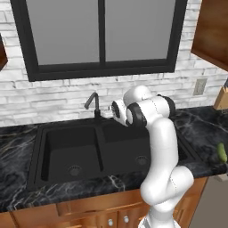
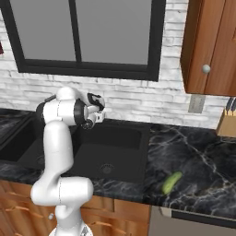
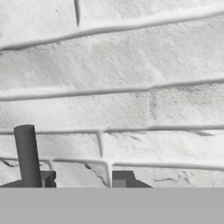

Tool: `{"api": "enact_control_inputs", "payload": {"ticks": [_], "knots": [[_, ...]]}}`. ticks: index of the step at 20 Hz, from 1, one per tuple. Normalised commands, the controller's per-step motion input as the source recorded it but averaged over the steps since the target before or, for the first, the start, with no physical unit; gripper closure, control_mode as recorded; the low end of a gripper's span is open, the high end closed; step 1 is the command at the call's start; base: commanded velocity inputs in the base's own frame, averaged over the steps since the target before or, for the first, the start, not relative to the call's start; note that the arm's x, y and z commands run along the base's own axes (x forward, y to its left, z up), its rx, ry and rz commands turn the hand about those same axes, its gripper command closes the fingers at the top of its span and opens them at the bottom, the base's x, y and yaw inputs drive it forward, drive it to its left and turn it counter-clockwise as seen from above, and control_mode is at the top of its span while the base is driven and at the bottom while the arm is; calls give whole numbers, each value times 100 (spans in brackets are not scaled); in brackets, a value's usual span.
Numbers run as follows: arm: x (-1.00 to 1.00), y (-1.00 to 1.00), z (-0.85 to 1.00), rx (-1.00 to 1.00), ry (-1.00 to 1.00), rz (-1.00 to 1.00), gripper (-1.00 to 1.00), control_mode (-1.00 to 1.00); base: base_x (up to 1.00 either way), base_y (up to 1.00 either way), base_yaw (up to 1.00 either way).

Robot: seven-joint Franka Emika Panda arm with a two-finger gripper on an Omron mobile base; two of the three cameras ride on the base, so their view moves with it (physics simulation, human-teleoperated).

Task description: Turn on the sink faucet. Then move the cucumber from the counter to the sink. Turn off the sink. Move the vegetable from the sink to the pot next to the stove. Finally move the pot to the rear left burner.

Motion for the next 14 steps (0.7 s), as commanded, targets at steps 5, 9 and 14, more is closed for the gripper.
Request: {"api": "enact_control_inputs", "payload": {"ticks": [5,9,14], "knots": [[1,-73,-26,5,1,-5,100,-100,0,0,0],[0,-72,-30,6,0,-5,100,-100,0,0,0],[0,-69,-33,6,1,-5,100,-100,0,0,0]]}}
